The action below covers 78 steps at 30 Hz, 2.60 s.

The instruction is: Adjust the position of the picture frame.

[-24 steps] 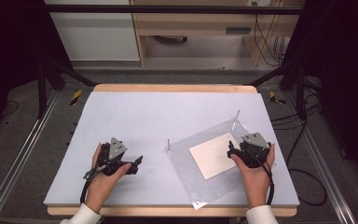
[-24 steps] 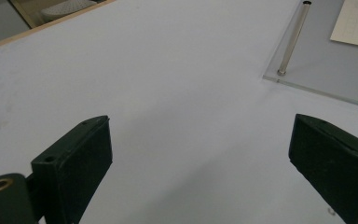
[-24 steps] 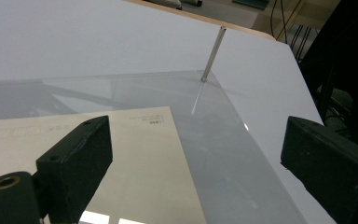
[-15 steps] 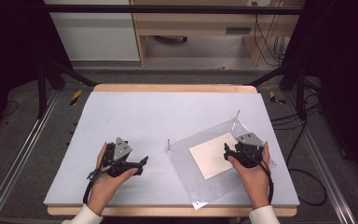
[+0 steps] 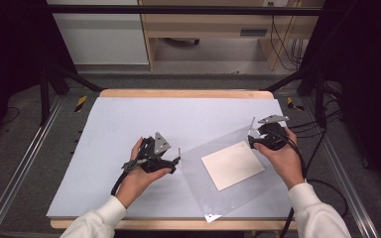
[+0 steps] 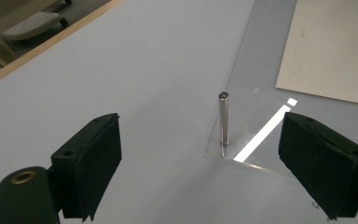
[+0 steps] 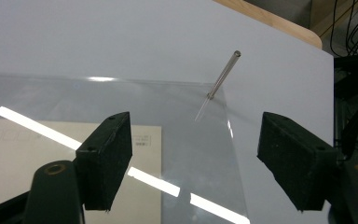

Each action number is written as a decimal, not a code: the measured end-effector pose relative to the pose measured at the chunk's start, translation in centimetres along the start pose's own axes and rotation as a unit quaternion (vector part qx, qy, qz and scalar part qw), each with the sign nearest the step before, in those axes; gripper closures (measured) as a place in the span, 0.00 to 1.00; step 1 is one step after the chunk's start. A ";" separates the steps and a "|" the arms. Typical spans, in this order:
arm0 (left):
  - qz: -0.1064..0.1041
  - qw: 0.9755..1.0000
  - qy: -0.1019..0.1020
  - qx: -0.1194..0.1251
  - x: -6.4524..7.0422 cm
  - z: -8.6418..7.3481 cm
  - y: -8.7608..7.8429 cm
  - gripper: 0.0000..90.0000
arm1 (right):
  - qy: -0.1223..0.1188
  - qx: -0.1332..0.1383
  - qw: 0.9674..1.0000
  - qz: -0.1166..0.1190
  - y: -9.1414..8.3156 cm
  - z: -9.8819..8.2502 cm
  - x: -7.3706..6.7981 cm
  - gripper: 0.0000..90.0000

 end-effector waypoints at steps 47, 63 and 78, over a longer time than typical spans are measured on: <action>0.035 0.994 -0.099 0.029 2.2 -1.6 5.1 0.52 | 0.128 -0.015 0.992 0.004 11.1 -0.2 3.1 0.82; 0.033 0.994 -0.096 0.026 2.5 -1.9 5.1 0.67 | 0.124 -0.010 0.992 0.004 11.6 -0.2 3.0 0.95; 0.009 0.995 -0.102 0.020 2.5 -2.4 5.5 0.93 | 0.125 -0.013 0.992 0.008 11.5 -0.2 3.1 0.95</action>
Point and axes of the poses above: each handheld gripper's, and its own axes: y roughly forward along the jaws, z roughly out of its top, x roughly to its right, the point moved 2 cm from there along y, roughly forward along the jaws, and after that the axes turned 3 degrees about x, right-handed, at the moved point
